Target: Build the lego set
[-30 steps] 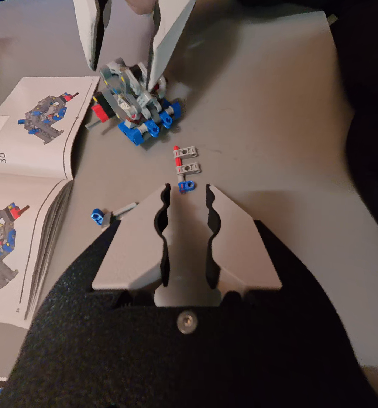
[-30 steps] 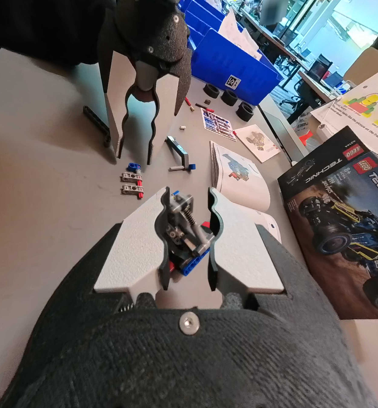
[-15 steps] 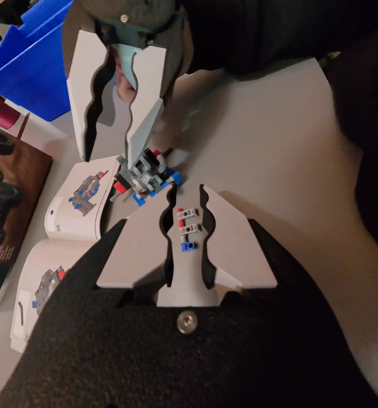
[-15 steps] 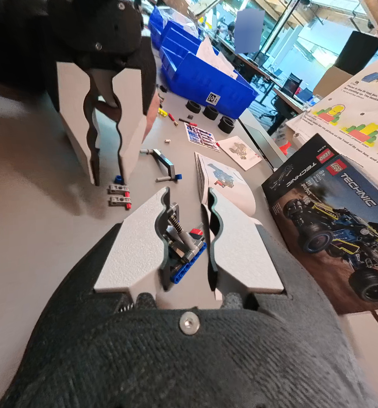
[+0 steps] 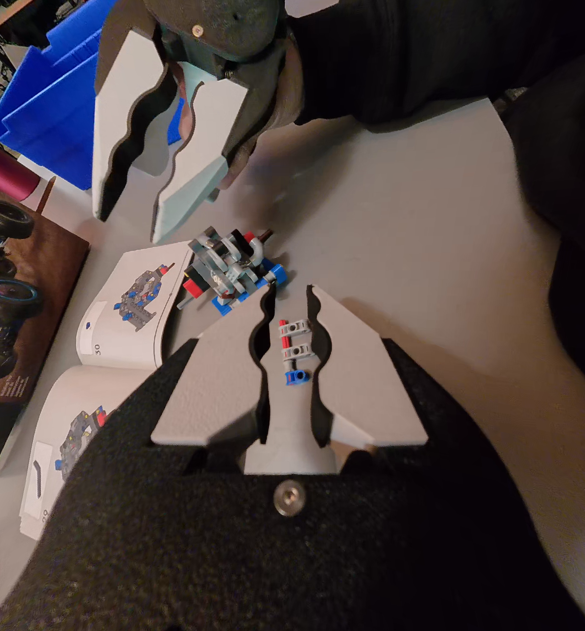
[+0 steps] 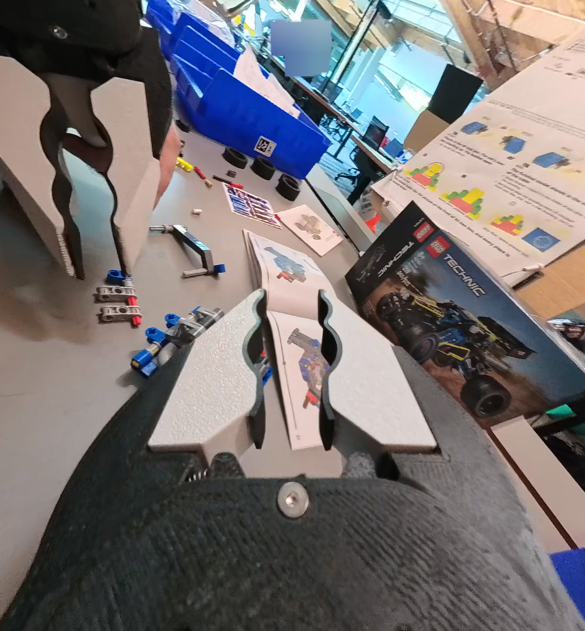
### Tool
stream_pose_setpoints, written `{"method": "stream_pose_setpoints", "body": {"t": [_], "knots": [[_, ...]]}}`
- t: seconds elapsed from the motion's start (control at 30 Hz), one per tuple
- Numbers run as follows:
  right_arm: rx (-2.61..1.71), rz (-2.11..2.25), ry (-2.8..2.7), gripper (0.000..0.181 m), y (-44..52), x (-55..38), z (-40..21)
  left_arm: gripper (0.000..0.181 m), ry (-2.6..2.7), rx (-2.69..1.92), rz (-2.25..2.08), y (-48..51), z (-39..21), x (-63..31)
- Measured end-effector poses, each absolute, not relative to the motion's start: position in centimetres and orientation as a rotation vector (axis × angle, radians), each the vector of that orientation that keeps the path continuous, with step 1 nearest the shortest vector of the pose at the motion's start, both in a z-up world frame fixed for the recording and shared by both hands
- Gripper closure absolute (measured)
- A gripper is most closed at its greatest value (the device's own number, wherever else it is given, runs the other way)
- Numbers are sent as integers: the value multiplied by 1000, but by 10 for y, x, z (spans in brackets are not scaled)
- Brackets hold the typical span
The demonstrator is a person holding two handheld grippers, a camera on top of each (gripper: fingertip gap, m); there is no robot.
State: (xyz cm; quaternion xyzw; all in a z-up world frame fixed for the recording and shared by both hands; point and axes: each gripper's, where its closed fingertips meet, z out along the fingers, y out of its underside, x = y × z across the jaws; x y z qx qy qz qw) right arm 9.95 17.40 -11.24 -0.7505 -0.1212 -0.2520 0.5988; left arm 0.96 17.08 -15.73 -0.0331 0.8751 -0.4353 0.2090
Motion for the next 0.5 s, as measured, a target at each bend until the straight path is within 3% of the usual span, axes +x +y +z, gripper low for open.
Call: {"method": "stream_pose_setpoints", "body": {"t": [0.33,0.5], "knots": [[-1796,-726,-120,161,161,133,-116,171,2422,-119,-1201,174,-157,13],[-1871,-778,-17,181,148,155,-126,172,2360,-222,-1254,185,-144,24]]}}
